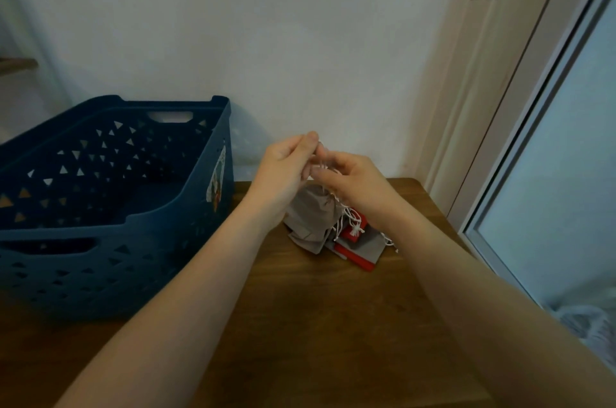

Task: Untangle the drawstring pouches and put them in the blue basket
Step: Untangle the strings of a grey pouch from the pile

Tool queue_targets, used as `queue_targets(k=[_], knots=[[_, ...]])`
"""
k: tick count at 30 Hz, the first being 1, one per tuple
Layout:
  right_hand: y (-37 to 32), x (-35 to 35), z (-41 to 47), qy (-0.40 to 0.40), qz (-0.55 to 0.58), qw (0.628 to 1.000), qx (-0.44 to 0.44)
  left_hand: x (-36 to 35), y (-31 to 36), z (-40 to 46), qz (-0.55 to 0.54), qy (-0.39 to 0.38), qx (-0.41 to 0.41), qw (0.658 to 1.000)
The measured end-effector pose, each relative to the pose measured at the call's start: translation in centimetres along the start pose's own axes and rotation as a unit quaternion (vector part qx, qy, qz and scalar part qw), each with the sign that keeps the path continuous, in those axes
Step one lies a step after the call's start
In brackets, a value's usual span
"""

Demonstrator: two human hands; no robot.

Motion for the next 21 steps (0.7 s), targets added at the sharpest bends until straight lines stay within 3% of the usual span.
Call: queue_targets(k=[2, 6, 10, 14, 18, 21], knots=[[0.1, -0.1, 0.1, 0.002, -0.004, 1.0, -0.002, -0.1, 0.4, 0.1, 0.019, -0.004, -0.015, 1.0], [0.5, 0.8, 0.5, 0.044, 0.116, 0.991, -0.046, 0.9, -0.9, 0.3, -0.033, 0.054, 0.012, 0.998], [0.1, 0.3, 0.8, 0.024, 0.188, 0.98, -0.058, -0.4, -2.6, -0.1, 0.024, -0.004, 0.055, 0.998], [0.3, 0.8, 0.8, 0.041, 0.139, 0.987, -0.066, -0.3, -2.7, -0.1, 0.082, -0.044, 0.043, 0.995], [0.3, 1.2, 0.6, 0.058, 0.052, 0.996, -0.045, -0.7, -3.5, -0.6, 0.136, -0.131, 0.077, 0.979], [0.4, 0.9, 0.7, 0.062, 0.028, 0.997, -0.033, -1.1, -3.9, -1.1, 0.101, -0.14, 0.121, 0.978]])
Point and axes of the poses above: each hand's wrist, its own z-axis towards the middle knuckle, its own x-axis out of the back of the hand, y = z × x, the point moved 8 cm from there along z, towards the middle knuckle, and after that the axes turned 5 degrees about -x, right-handed, at the moved point
